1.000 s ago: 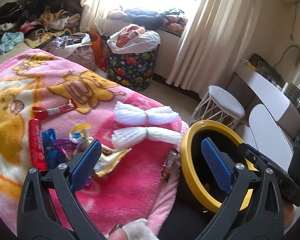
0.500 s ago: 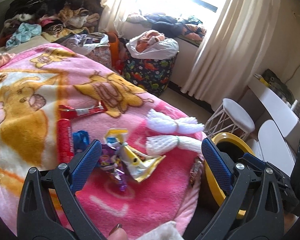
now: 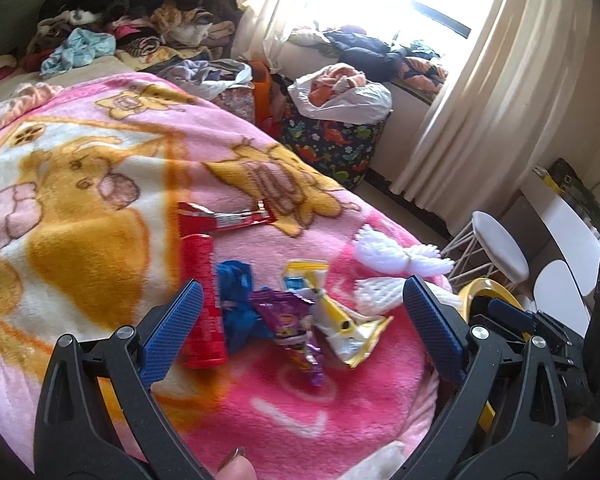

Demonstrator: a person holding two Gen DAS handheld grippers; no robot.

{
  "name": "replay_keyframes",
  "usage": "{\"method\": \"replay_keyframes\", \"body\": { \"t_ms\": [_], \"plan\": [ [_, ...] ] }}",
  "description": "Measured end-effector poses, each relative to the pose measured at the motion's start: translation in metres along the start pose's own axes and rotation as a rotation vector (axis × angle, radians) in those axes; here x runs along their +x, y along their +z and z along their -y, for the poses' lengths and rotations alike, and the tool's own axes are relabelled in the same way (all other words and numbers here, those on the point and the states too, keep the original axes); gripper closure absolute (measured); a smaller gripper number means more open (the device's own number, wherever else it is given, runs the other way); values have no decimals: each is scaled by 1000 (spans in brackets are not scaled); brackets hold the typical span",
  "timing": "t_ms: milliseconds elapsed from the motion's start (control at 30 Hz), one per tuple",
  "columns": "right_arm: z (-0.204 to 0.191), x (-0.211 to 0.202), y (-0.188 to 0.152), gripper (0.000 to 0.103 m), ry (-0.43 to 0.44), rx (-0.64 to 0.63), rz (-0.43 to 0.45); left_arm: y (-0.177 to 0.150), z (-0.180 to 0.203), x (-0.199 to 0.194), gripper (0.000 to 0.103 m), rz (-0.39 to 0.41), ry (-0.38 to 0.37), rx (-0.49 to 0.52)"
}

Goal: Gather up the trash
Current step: 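Move both open tools back toward the remaining trash on the blanket, then grasp the red can with the left tool while the right tool grasps the white foam net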

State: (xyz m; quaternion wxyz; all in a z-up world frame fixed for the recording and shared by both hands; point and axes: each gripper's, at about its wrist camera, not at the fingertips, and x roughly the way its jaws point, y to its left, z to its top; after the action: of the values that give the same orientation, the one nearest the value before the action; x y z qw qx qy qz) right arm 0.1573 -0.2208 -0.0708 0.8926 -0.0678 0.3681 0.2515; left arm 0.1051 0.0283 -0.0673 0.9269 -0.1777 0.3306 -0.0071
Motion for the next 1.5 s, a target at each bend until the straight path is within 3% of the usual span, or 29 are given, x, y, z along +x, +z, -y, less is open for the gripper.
{"method": "replay_keyframes", "body": {
  "t_ms": [433,500,667,733,767,867,1033,1133,1500],
  "plan": [
    [10,57,23,45,-31,-96,-134,-6,-41,14,11,-71,74,-66],
    [12,66,24,45,-34,-106,-163,-10,-46,17,15,-91,74,-78],
    [14,87,22,45,-18,-117,-235,-19,-53,29,40,-154,51,-105],
    [14,92,22,46,-6,-110,-257,-22,-54,32,46,-171,43,-112],
    [14,94,22,48,-6,-112,-264,-23,-55,33,49,-178,41,-116],
    [11,99,21,71,-16,-131,-284,-26,-57,35,55,-190,35,-123],
    [9,94,16,85,-15,-126,-274,-29,-56,37,66,-211,36,-120],
    [8,86,14,87,-6,-101,-240,-30,-57,37,76,-218,37,-127],
    [-1,41,15,88,79,21,-115,-23,-47,23,77,-178,24,-92]
  ]
}}
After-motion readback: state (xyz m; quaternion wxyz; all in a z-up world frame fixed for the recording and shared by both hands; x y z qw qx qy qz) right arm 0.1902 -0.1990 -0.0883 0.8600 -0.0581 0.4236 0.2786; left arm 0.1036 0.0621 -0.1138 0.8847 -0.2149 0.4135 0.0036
